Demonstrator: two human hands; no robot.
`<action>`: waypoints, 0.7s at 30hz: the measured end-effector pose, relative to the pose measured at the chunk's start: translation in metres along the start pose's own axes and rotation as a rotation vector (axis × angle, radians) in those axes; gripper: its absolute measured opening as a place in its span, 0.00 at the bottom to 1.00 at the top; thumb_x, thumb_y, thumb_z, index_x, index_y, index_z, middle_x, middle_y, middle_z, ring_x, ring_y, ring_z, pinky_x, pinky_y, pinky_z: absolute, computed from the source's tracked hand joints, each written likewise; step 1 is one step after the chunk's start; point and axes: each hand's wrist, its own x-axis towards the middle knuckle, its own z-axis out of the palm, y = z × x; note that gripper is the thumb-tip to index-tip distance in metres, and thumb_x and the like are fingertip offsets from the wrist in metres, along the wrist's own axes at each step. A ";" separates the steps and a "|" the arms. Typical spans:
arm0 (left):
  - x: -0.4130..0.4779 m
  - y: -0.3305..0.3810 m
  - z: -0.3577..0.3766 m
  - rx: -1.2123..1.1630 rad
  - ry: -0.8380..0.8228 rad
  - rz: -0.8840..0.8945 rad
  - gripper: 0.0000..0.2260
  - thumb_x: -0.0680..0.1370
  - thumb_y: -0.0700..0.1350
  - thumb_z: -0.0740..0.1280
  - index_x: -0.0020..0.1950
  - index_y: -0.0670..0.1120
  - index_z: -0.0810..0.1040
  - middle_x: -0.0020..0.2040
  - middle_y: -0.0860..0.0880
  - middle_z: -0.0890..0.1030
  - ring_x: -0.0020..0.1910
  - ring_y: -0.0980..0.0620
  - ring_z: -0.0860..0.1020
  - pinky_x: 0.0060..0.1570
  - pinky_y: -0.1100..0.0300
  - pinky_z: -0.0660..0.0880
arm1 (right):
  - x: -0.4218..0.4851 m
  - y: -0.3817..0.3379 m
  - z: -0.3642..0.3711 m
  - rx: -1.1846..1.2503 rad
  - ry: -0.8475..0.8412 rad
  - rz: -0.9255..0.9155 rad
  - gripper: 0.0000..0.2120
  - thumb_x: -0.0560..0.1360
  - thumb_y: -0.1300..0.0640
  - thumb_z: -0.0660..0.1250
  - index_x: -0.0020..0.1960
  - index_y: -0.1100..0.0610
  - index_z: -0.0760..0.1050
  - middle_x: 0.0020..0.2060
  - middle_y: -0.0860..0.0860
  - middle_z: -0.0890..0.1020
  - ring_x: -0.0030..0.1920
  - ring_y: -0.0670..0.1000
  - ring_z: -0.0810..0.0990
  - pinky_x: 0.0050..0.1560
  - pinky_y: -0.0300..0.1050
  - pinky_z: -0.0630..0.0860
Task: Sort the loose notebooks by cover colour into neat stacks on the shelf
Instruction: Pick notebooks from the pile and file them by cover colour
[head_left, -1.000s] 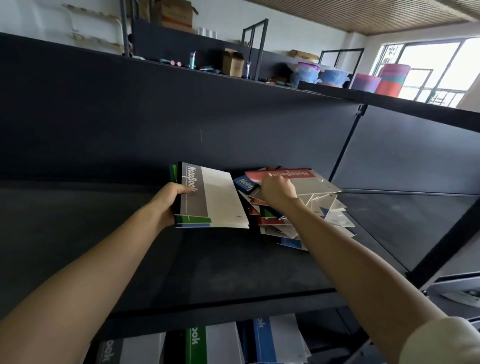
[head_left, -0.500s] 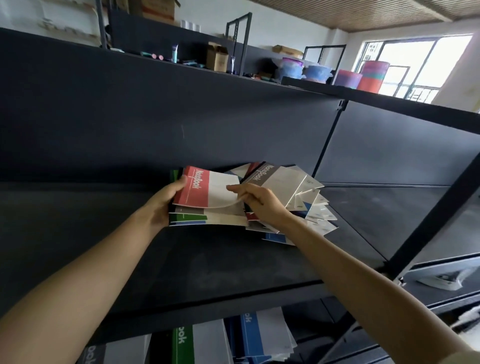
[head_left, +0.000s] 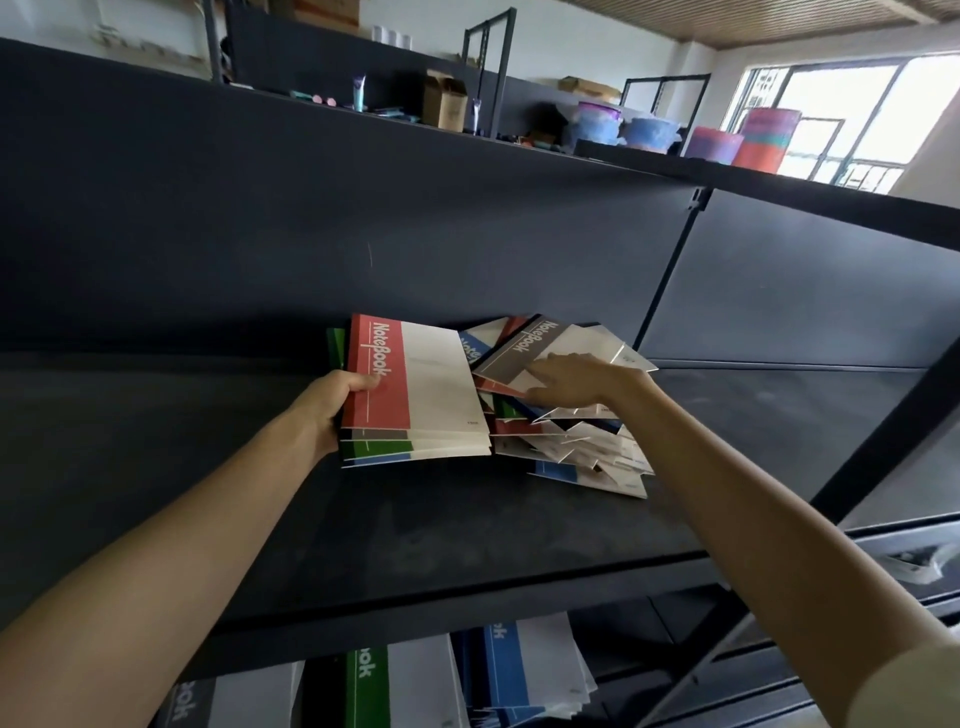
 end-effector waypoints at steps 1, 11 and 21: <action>-0.001 0.000 0.000 -0.002 -0.001 0.000 0.14 0.77 0.43 0.65 0.62 0.43 0.71 0.45 0.44 0.79 0.43 0.45 0.78 0.39 0.52 0.73 | 0.001 0.001 -0.002 -0.015 -0.024 0.003 0.21 0.81 0.46 0.56 0.68 0.57 0.66 0.64 0.54 0.74 0.60 0.55 0.74 0.57 0.46 0.68; -0.009 0.008 0.001 0.044 -0.033 0.058 0.16 0.77 0.44 0.65 0.64 0.43 0.71 0.47 0.44 0.80 0.44 0.46 0.79 0.39 0.53 0.74 | -0.007 0.000 -0.006 0.000 0.225 0.083 0.11 0.80 0.64 0.54 0.56 0.64 0.74 0.52 0.59 0.79 0.44 0.55 0.76 0.38 0.40 0.67; -0.022 0.012 0.030 -0.056 -0.050 0.081 0.12 0.80 0.46 0.62 0.61 0.42 0.72 0.45 0.44 0.79 0.42 0.46 0.78 0.37 0.52 0.73 | -0.035 -0.038 0.005 -0.084 0.422 -0.093 0.21 0.77 0.69 0.54 0.68 0.59 0.67 0.60 0.57 0.77 0.55 0.58 0.79 0.49 0.46 0.75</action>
